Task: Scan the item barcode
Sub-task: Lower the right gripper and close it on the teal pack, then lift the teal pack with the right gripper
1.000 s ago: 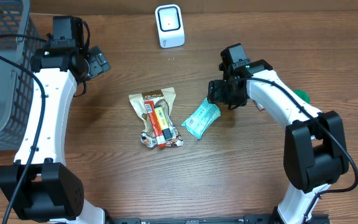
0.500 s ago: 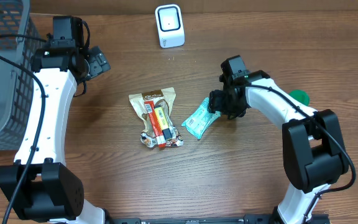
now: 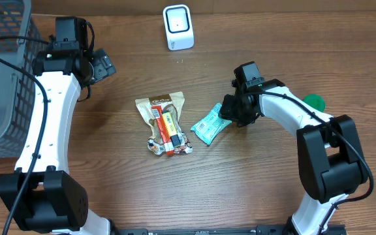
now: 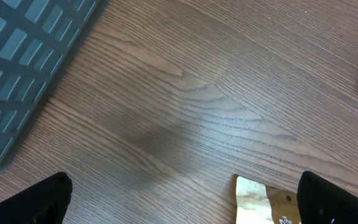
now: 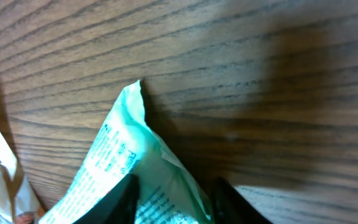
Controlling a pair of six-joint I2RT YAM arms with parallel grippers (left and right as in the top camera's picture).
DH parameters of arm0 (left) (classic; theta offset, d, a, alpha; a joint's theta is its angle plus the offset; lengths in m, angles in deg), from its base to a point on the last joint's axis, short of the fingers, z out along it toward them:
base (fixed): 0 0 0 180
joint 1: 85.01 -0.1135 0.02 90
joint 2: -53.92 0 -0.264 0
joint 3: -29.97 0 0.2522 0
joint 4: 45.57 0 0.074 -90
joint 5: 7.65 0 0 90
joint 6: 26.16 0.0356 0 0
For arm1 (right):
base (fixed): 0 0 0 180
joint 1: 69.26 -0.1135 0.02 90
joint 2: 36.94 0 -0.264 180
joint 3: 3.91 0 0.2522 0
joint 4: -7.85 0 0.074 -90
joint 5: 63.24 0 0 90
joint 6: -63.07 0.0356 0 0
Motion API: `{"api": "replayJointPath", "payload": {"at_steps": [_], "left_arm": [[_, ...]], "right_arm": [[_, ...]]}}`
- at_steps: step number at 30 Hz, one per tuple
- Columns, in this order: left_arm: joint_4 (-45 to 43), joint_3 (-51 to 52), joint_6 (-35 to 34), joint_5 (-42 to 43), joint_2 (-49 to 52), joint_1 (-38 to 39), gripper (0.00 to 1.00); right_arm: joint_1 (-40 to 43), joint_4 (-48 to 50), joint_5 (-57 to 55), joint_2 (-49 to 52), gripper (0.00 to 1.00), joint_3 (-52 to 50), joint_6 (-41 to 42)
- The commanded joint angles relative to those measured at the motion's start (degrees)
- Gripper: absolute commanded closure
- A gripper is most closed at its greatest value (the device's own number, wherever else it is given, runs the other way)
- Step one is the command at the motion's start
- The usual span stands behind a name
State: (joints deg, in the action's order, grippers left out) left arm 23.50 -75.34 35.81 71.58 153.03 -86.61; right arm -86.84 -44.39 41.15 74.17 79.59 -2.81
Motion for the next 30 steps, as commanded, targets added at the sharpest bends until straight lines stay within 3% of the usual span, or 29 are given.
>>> {"api": "replayJointPath", "payload": {"at_steps": [1, 7, 10, 14, 25, 30], "left_arm": [[-0.04, -0.35, 1.25, -0.13, -0.5, -0.24, 0.0], [-0.04, -0.35, 1.22, -0.13, -0.5, -0.24, 0.0], [-0.04, -0.35, 1.25, -0.13, -0.5, -0.24, 0.0], [-0.04, -0.35, 1.25, -0.13, -0.5, -0.24, 0.0], [-0.04, -0.35, 1.25, -0.13, -0.5, -0.24, 0.0], [-0.04, -0.35, 1.25, -0.13, -0.5, -0.24, 0.0]], "right_arm": [[0.52, -0.81, -1.2, 0.15, 0.69, -1.53, -0.07], [0.52, -0.83, -1.2, 0.15, 0.74, -1.55, -0.07], [0.52, -0.81, -1.2, 0.15, 0.96, -1.53, -0.09], [0.94, -0.98, -0.09, -0.26, 0.96, -0.96, -0.7], [2.56, -1.9, 12.31, -13.55, 0.96, 0.5, -17.22], [2.89, -1.99, 12.28, -17.64, 0.96, 0.5, -17.33]]}}
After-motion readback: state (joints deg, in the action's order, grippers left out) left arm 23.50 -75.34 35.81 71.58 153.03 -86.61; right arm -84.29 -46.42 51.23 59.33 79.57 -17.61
